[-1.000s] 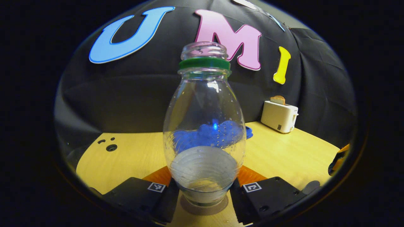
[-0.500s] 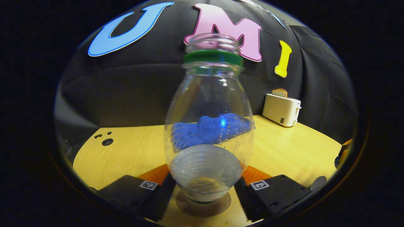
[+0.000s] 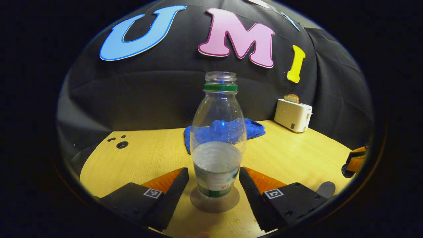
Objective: Open the teacup lid with one hand, grasp the water bottle and pour water into the teacup with the other hand; after pouring, place the water bottle on the coaster and then close the teacup lid.
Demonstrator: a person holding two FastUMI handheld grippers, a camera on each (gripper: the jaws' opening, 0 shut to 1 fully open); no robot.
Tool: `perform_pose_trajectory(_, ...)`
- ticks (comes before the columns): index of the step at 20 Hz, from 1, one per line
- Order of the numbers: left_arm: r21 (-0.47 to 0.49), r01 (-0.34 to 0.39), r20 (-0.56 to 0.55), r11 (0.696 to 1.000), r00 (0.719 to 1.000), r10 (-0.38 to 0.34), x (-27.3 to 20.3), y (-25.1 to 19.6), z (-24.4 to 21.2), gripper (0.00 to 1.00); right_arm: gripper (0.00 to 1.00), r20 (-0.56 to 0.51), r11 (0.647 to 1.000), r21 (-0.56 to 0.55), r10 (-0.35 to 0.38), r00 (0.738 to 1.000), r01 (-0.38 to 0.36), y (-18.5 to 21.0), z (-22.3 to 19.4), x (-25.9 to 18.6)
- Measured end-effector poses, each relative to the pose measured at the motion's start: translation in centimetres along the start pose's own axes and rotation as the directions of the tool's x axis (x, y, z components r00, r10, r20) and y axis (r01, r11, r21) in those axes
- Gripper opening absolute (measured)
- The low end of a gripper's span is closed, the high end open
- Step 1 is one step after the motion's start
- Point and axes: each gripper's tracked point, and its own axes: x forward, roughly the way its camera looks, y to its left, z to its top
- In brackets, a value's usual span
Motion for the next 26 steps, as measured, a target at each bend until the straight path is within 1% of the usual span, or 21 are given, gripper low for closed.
perform_pose_trajectory(3,-0.035,0.012,-0.02,0.999,1.0,-0.013,-2.4,-0.4,-1.0,0.96,0.28,0.006,1.0,-0.015,0.009,1.0,-0.009,0.3,-0.3,0.3)
perform_pose_trajectory(5,-0.061,0.006,-0.009,0.998,1.0,-0.006,-4.7,-0.5,-1.2,0.96,0.28,0.015,1.0,-0.018,0.013,1.0,-0.013,0.5,-0.6,0.6)
perform_pose_trajectory(6,-0.063,-0.002,0.003,0.998,1.0,0.002,-6.0,-0.4,-1.1,0.96,0.3,0.021,1.0,-0.017,0.017,1.0,-0.016,0.6,-0.7,0.8)
perform_pose_trajectory(8,-0.042,-0.02,0.006,0.999,1.0,0.02,-8.5,-0.1,-1.6,0.96,0.25,0.038,1.0,-0.012,0.018,0.999,-0.017,0.8,-1.2,1.2)
perform_pose_trajectory(9,-0.032,-0.032,0.009,0.999,0.999,0.032,-9.9,0.4,-1.7,0.96,0.28,0.045,1.0,-0.01,0.02,0.999,-0.02,0.9,-1.5,1.5)
perform_pose_trajectory(10,-0.033,-0.042,0.012,0.999,0.999,0.042,-10.8,0.8,-1.8,0.96,0.28,0.05,1.0,-0.007,0.024,0.998,-0.024,1.2,-2.0,1.7)
perform_pose_trajectory(13,-0.092,-0.048,0.007,0.995,0.999,0.049,-13.3,1.2,-2.3,0.96,0.28,0.067,0.999,0.002,0.041,0.997,-0.041,1.7,-3.3,2.1)
perform_pose_trajectory(16,-0.146,-0.056,0.001,0.988,0.998,0.057,-14.5,1.5,-3.0,0.96,0.28,0.088,0.999,-0.008,0.054,0.995,-0.053,2.1,-4.4,2.5)
perform_pose_trajectory(18,-0.167,-0.051,0.001,0.985,0.999,0.052,-14.9,1.3,-3.3,0.96,0.28,0.095,0.999,-0.014,0.046,0.994,-0.045,1.9,-4.8,2.6)
perform_pose_trajectory(19,-0.175,-0.047,0.001,0.983,0.999,0.048,-14.9,1.0,-3.5,0.95,0.25,0.122,0.999,-0.015,0.044,0.992,-0.043,1.9,-4.4,2.6)
perform_pose_trajectory(20,-0.18,-0.045,-0.002,0.983,0.999,0.045,-14.8,0.8,-3.8,0.96,0.28,0.137,0.999,-0.014,0.042,0.99,-0.041,2.1,-4.1,2.7)
perform_pose_trajectory(22,-0.194,-0.034,-0.013,0.98,0.999,0.032,-14.7,0.1,-4.1,0.96,0.28,0.131,0.999,-0.015,0.05,0.99,-0.048,2.2,-4.2,2.6)
perform_pose_trajectory(23,-0.198,-0.029,-0.016,0.98,1.0,0.026,-14.8,-0.3,-4.1,0.96,0.25,0.128,0.999,-0.014,0.05,0.991,-0.049,2.2,-4.4,2.5)
perform_pose_trajectory(25,-0.192,-0.02,-0.018,0.981,1.0,0.017,-14.6,-1.0,-4.0,0.96,0.36,0.112,0.999,-0.005,0.052,0.992,-0.052,2.2,-4.6,2.9)
perform_pose_trajectory(26,-0.182,-0.019,-0.018,0.983,1.0,0.016,-14.6,-1.2,-3.8,0.96,0.27,0.086,0.999,0.005,0.051,0.995,-0.051,2.0,-5.1,3.1)
